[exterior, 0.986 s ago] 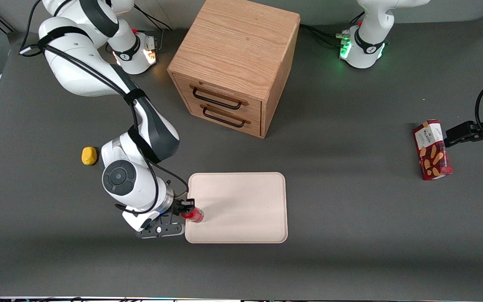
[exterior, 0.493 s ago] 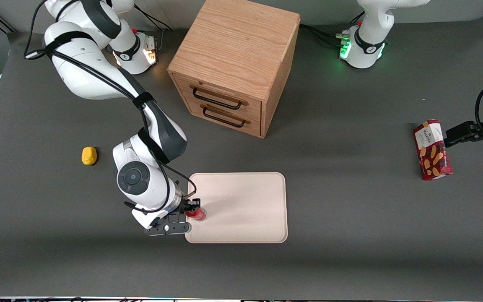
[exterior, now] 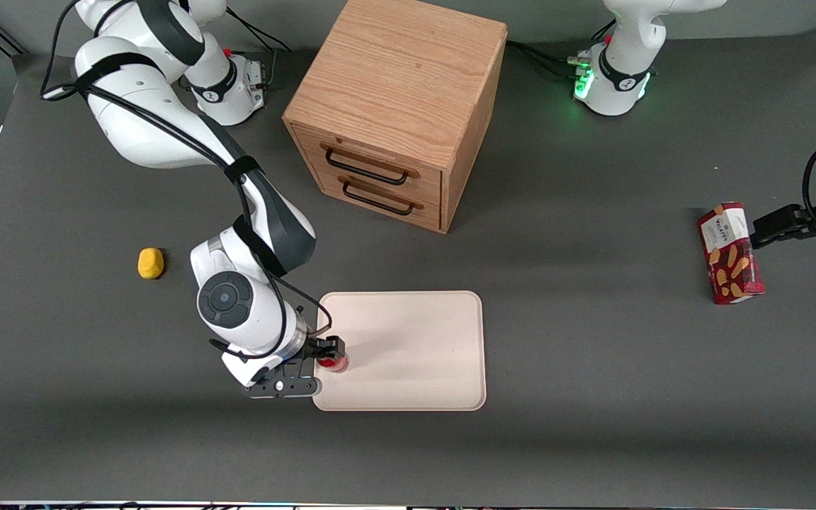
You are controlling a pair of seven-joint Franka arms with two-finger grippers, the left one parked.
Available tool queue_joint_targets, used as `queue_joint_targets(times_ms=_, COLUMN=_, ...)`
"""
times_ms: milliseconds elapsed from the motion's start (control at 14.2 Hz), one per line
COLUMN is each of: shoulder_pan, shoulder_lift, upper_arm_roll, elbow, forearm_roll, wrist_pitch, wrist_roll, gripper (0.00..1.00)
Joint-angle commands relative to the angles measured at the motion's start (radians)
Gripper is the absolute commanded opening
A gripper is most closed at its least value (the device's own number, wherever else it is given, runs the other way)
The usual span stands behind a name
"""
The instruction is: Place coke bottle on tray
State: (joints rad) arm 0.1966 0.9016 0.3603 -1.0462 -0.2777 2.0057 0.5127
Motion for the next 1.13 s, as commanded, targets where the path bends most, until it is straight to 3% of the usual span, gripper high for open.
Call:
queue_joint_targets(times_ms=0, shoulder_pan=-0.002, shoulder_lift=-0.001, upper_arm_roll=0.008, elbow=-0.009, forearm_roll=-0.032, wrist_pitch=0.028, wrist_roll=0.039, gripper=1.0)
queue_joint_targets(times_ms=282, shoulder_pan=-0.011, shoulder_lift=-0.027, upper_arm_roll=0.008, elbow=-0.009, forearm_roll=-0.031, wrist_pitch=0.015, wrist_roll=0.043, gripper=1.0)
queue_joint_targets(times_ms=493, shoulder_pan=-0.058, shoulder_lift=-0.125, upper_arm_roll=0.008, elbow=-0.014, forearm_roll=-0.012, wrist_pitch=-0.164, wrist_roll=0.024, gripper=1.0)
queue_joint_targets(times_ms=563, shoulder_pan=-0.077, shoulder_lift=-0.166, upper_arm_roll=0.005, elbow=-0.02, forearm_roll=0.017, wrist_pitch=-0.223, wrist_roll=0.024, gripper=1.0)
queue_joint_targets(times_ms=704, shoulder_pan=-0.121, shoulder_lift=-0.269, upper_arm_roll=-0.013, elbow=-0.061, forearm_roll=0.134, wrist_pitch=-0.309, wrist_roll=-0.049, gripper=1.0)
queue_joint_targets(times_ms=1056, shoulder_pan=-0.121, shoulder_lift=-0.648, upper_arm_roll=-0.243, elbow=-0.427, forearm_roll=0.276, wrist_pitch=-0.323, wrist_roll=-0.287, gripper=1.0)
